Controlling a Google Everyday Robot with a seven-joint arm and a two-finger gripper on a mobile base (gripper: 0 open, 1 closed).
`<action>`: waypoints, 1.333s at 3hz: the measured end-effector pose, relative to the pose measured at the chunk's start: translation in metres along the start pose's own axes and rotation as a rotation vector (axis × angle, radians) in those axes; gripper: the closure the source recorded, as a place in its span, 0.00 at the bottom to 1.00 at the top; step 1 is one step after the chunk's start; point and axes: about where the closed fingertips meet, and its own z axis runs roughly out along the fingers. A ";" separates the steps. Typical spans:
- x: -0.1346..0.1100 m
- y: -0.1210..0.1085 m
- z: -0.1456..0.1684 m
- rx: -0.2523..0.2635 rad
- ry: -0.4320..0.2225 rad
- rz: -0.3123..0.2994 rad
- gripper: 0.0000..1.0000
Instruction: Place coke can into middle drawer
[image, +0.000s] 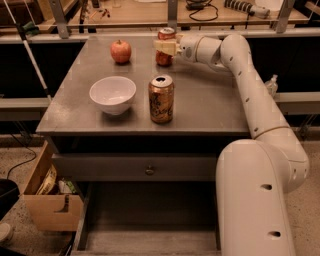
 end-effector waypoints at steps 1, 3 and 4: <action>0.001 0.001 0.002 -0.003 0.000 0.001 1.00; -0.059 -0.001 -0.023 0.055 0.001 -0.051 1.00; -0.104 0.001 -0.066 0.117 0.003 -0.086 1.00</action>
Offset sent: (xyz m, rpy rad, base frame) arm 0.0009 -0.0121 0.0600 -0.0196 -0.0414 -0.0328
